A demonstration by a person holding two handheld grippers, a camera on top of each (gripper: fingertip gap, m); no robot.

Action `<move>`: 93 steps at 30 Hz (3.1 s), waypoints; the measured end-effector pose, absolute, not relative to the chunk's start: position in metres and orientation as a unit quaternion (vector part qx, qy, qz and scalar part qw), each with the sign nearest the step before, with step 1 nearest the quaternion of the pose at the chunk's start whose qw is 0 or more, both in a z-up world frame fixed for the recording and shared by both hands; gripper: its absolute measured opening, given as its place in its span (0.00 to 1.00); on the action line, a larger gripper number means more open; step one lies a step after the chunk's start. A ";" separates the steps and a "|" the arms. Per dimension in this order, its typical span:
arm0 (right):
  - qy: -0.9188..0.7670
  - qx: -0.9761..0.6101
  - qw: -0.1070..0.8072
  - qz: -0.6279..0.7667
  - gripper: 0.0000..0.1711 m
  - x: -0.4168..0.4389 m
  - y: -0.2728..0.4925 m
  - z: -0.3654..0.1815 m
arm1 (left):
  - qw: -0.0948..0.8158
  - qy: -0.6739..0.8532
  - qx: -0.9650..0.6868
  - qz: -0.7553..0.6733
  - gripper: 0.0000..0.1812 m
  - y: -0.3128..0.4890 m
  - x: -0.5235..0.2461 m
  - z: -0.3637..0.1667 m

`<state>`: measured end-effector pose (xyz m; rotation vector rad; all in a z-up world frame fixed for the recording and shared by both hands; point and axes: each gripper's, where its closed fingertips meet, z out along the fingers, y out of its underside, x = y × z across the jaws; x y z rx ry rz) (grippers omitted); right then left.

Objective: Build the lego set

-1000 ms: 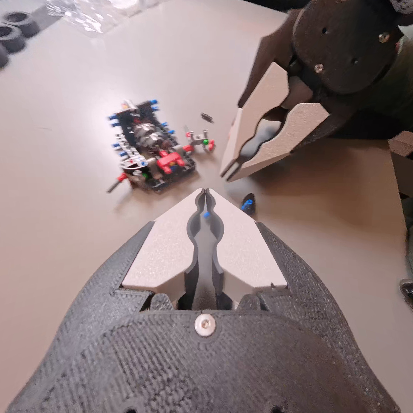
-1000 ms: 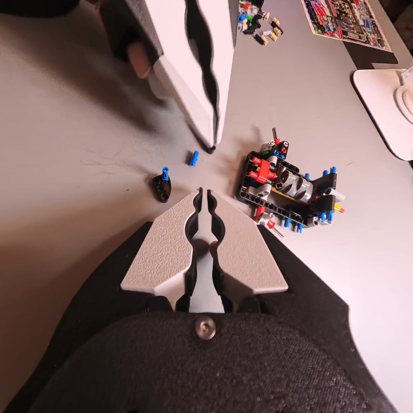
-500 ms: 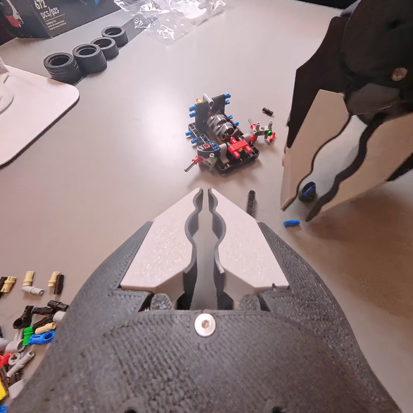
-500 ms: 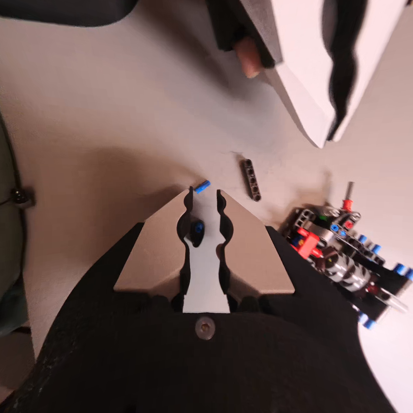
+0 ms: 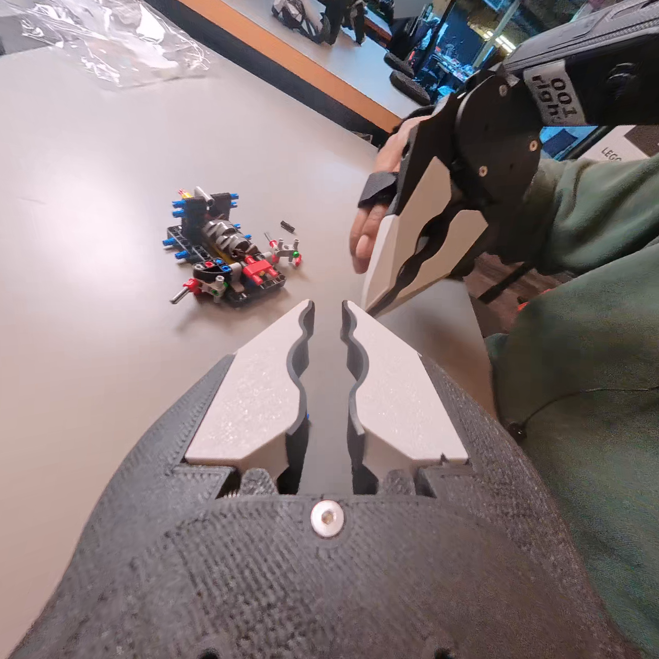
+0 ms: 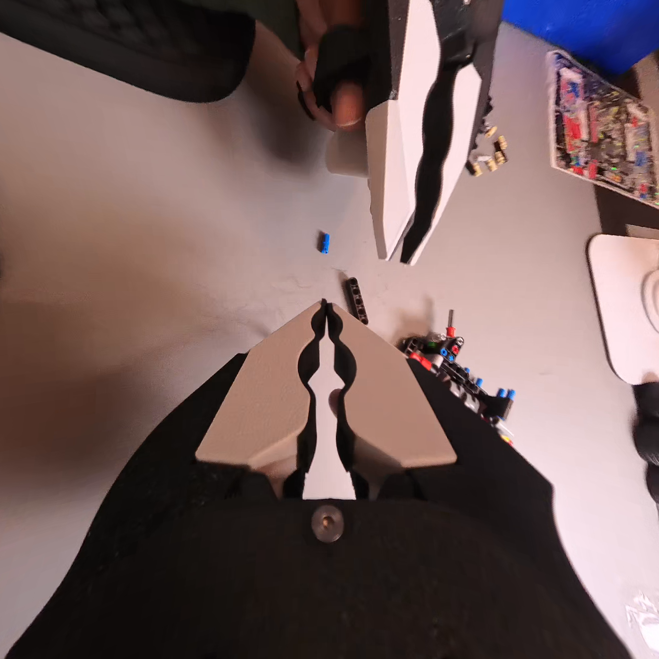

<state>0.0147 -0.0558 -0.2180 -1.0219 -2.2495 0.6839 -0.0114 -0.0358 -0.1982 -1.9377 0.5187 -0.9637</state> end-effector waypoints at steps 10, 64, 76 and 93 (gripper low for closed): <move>-0.829 -0.397 0.306 0.249 0.06 0.012 -0.059 -0.231 | 0.346 0.304 -0.861 -0.214 0.12 -0.063 -0.052 -0.253; -0.791 -0.373 0.333 0.353 0.01 0.086 -0.051 -0.209 | 0.404 0.377 -0.779 -0.297 0.16 -0.063 0.037 -0.231; -0.813 -0.399 0.301 0.298 0.01 0.086 -0.053 -0.245 | 0.324 0.459 -0.783 -0.265 0.10 -0.078 0.063 -0.260; -0.825 -0.411 0.266 0.283 0.01 0.081 -0.055 -0.251 | 0.328 0.504 -0.772 -0.205 0.09 -0.060 0.066 -0.270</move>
